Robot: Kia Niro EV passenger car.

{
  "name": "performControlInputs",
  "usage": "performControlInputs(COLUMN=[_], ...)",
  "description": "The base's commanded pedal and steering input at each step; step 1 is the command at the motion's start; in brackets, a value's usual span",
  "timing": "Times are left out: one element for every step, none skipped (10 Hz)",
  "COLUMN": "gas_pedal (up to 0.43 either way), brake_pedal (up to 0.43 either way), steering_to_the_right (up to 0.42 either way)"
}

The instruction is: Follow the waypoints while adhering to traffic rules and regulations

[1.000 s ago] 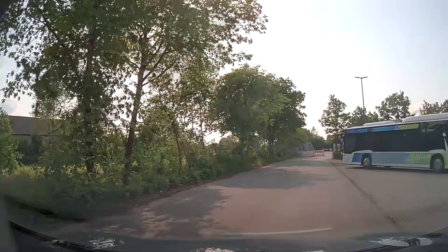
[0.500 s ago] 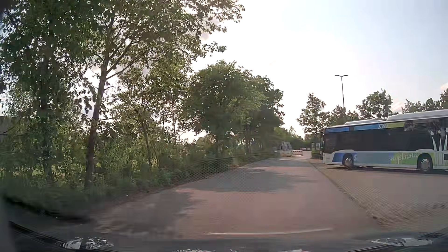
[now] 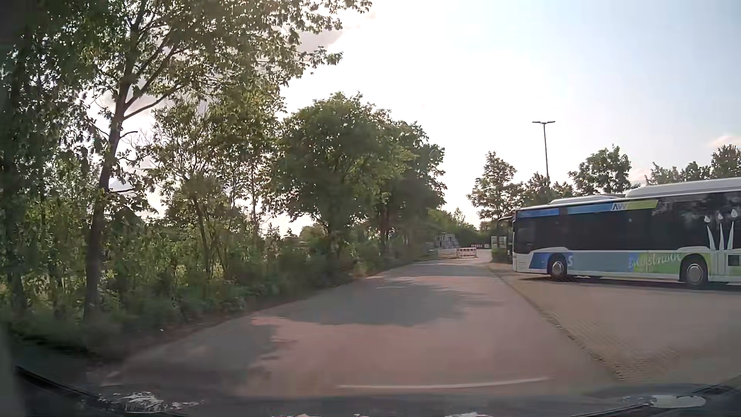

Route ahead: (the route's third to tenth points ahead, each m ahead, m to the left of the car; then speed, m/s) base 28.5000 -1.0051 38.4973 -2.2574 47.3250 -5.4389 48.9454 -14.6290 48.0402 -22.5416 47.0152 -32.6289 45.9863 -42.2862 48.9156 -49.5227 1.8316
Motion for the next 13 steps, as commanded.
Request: performControlInputs(gas_pedal=[0.0, 0.0, 0.0, 0.0, 0.0, 0.0, 0.0, 0.0, 0.0, 0.0, 0.0, 0.0, 0.0], brake_pedal=[0.055, 0.055, 0.043, 0.018, 0.03, 0.037, 0.043, 0.043, 0.049, 0.043, 0.043, 0.049, 0.049], steering_to_the_right=[0.182, 0.16, 0.146, 0.14, 0.136, 0.131, 0.118, 0.108, 0.105, 0.105, 0.105, 0.101, 0.093])
